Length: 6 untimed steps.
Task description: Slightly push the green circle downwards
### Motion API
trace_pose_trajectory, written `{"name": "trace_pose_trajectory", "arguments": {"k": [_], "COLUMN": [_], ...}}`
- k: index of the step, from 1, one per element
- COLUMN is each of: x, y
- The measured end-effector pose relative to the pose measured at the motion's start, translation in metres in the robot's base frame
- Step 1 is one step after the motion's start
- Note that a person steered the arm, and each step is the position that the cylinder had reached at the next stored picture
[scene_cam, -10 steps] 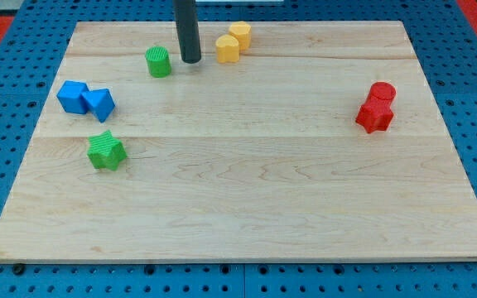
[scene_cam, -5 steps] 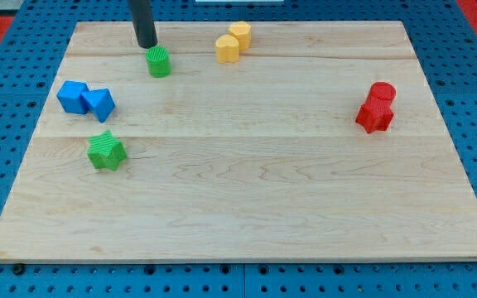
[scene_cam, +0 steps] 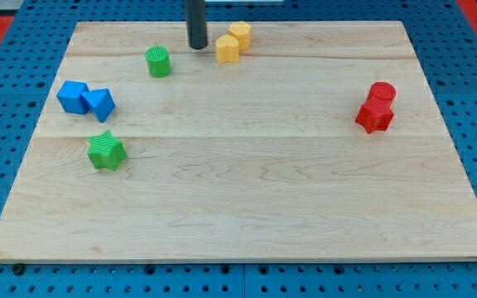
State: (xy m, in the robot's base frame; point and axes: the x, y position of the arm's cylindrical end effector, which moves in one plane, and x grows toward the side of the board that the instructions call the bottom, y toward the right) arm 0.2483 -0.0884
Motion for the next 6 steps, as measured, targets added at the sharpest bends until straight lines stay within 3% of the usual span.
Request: {"name": "trace_pose_trajectory", "arguments": {"k": [2, 6], "x": [0.038, 0.064], "y": [-0.045, -0.043]}}
